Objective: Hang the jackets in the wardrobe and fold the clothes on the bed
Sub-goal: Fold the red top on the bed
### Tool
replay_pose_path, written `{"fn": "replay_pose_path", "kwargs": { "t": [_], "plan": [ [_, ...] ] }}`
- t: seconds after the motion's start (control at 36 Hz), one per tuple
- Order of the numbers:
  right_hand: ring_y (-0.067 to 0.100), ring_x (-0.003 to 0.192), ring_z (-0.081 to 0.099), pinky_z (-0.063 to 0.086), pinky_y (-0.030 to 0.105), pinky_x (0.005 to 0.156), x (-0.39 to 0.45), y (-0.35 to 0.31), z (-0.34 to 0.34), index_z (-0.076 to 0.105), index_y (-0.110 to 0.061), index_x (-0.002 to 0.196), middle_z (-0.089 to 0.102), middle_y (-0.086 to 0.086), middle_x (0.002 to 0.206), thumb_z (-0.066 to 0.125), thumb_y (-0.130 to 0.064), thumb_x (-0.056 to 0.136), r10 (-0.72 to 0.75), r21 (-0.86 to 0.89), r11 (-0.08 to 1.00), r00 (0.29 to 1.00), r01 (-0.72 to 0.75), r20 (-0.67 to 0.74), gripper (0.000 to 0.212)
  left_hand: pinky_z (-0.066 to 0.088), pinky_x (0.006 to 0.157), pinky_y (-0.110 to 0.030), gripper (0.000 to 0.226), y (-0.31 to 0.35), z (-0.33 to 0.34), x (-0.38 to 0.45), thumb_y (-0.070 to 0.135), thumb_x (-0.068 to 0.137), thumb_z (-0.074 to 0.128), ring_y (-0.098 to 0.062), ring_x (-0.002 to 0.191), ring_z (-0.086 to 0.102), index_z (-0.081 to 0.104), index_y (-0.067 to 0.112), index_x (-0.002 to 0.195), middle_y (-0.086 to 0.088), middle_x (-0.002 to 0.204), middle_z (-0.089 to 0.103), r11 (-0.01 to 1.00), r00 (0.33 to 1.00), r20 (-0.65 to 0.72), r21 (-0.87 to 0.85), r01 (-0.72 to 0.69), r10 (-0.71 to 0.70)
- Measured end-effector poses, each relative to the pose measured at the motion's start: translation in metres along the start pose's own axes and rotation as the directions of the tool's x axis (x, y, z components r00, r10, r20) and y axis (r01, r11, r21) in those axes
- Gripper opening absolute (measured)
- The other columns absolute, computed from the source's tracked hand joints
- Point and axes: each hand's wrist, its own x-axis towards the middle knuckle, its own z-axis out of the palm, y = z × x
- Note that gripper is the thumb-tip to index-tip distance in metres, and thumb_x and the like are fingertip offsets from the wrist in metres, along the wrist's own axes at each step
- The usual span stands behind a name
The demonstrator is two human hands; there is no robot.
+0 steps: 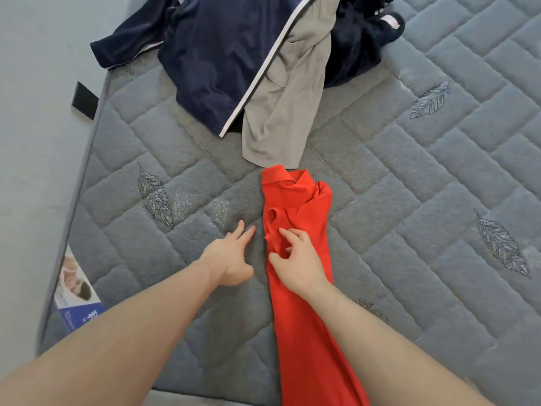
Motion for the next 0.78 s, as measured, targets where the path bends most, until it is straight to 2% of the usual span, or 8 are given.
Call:
{"fn": "replay_pose_path", "kwargs": {
  "t": [0.11, 0.28, 0.31, 0.36, 0.44, 0.56, 0.67, 0.78],
  "plan": [
    [0.011, 0.113, 0.059, 0.048, 0.035, 0.106, -0.010, 0.009, 0.002, 0.053, -0.019, 0.145, 0.038, -0.006, 0.155, 0.067, -0.014, 0.087, -0.030, 0.051, 0.998, 1.000, 0.030, 0.003, 0.059, 0.040, 0.113, -0.036, 0.100, -0.007, -0.004, -0.006, 0.025, 0.079, 0.054, -0.026, 0.149, 0.034, -0.001, 0.034, 0.162, 0.015, 0.169, -0.011, 0.998, 1.000, 0.020, -0.060, -0.010, 0.011],
    [0.004, 0.097, 0.062, 0.055, 0.028, 0.086, -0.062, 0.036, -0.015, 0.065, -0.028, 0.125, 0.052, -0.010, 0.128, 0.065, -0.003, 0.088, -0.051, 0.135, 0.987, 0.959, 0.092, -0.279, 0.044, 0.011, 0.126, -0.035, 0.094, 0.000, 0.020, -0.022, 0.023, 0.090, 0.055, -0.023, 0.157, -0.006, -0.005, 0.016, 0.163, 0.001, 0.170, -0.014, 0.982, 0.999, -0.013, -0.187, -0.037, 0.035],
    [0.004, 0.097, 0.062, 0.055, 0.028, 0.085, -0.073, 0.045, -0.018, 0.064, -0.028, 0.123, 0.053, -0.010, 0.123, 0.066, -0.003, 0.088, -0.022, 0.141, 0.988, 0.947, 0.070, -0.321, 0.043, 0.010, 0.126, -0.035, 0.092, 0.004, 0.029, -0.028, 0.024, 0.091, 0.056, -0.024, 0.157, -0.004, -0.001, 0.014, 0.163, -0.002, 0.170, -0.010, 0.971, 0.998, -0.057, -0.234, -0.046, 0.033],
    [0.006, 0.101, 0.060, 0.052, 0.027, 0.088, -0.097, 0.065, -0.022, 0.062, -0.029, 0.121, 0.054, -0.008, 0.119, 0.067, -0.003, 0.089, 0.076, 0.170, 0.985, 0.929, -0.014, -0.363, 0.041, 0.023, 0.123, -0.036, 0.086, 0.013, 0.050, -0.045, 0.023, 0.089, 0.060, -0.025, 0.152, 0.018, 0.013, 0.013, 0.161, -0.004, 0.167, 0.012, 0.932, 0.981, -0.195, -0.355, -0.069, -0.002],
    [0.008, 0.108, 0.057, 0.045, 0.027, 0.096, -0.135, 0.101, -0.024, 0.057, -0.027, 0.127, 0.056, -0.007, 0.123, 0.072, -0.009, 0.086, 0.272, 0.204, 0.956, 0.900, -0.212, -0.341, 0.047, 0.045, 0.102, -0.037, 0.074, 0.027, 0.092, -0.075, 0.020, 0.084, 0.065, -0.015, 0.118, 0.051, 0.033, 0.020, 0.151, 0.003, 0.138, 0.039, 0.833, 0.938, -0.320, -0.549, -0.072, -0.130],
    [0.018, 0.108, 0.062, 0.045, 0.034, 0.100, -0.182, 0.142, -0.022, 0.054, -0.021, 0.131, 0.064, 0.000, 0.120, 0.082, -0.016, 0.081, 0.510, 0.243, 0.852, 0.838, -0.463, -0.194, 0.057, 0.049, 0.083, -0.029, 0.060, 0.047, 0.153, -0.109, 0.021, 0.084, 0.070, -0.005, 0.078, 0.058, 0.043, 0.020, 0.138, 0.012, 0.107, 0.053, 0.654, 0.969, -0.108, -0.754, 0.065, -0.221],
    [0.012, 0.097, 0.067, 0.047, 0.030, 0.089, -0.225, 0.169, -0.009, 0.061, -0.024, 0.112, 0.069, -0.007, 0.104, 0.086, -0.024, 0.078, 0.605, 0.202, 0.783, 0.795, -0.589, -0.028, 0.043, 0.047, 0.075, -0.016, 0.053, 0.068, 0.203, -0.140, 0.029, 0.083, 0.076, -0.001, 0.083, 0.063, 0.048, 0.022, 0.127, 0.013, 0.106, 0.061, 0.524, 0.973, 0.174, -0.821, 0.227, -0.149],
    [0.013, 0.088, 0.072, 0.050, 0.022, 0.074, -0.245, 0.180, 0.002, 0.070, -0.019, 0.096, 0.078, -0.005, 0.087, 0.082, -0.015, 0.083, 0.591, 0.208, 0.784, 0.806, -0.584, 0.035, 0.017, 0.046, 0.059, -0.012, 0.056, 0.087, 0.224, -0.160, 0.033, 0.075, 0.081, 0.001, 0.082, 0.066, 0.049, 0.029, 0.122, 0.010, 0.108, 0.066, 0.386, 0.947, 0.301, -0.865, 0.320, -0.112]
  ]
}}
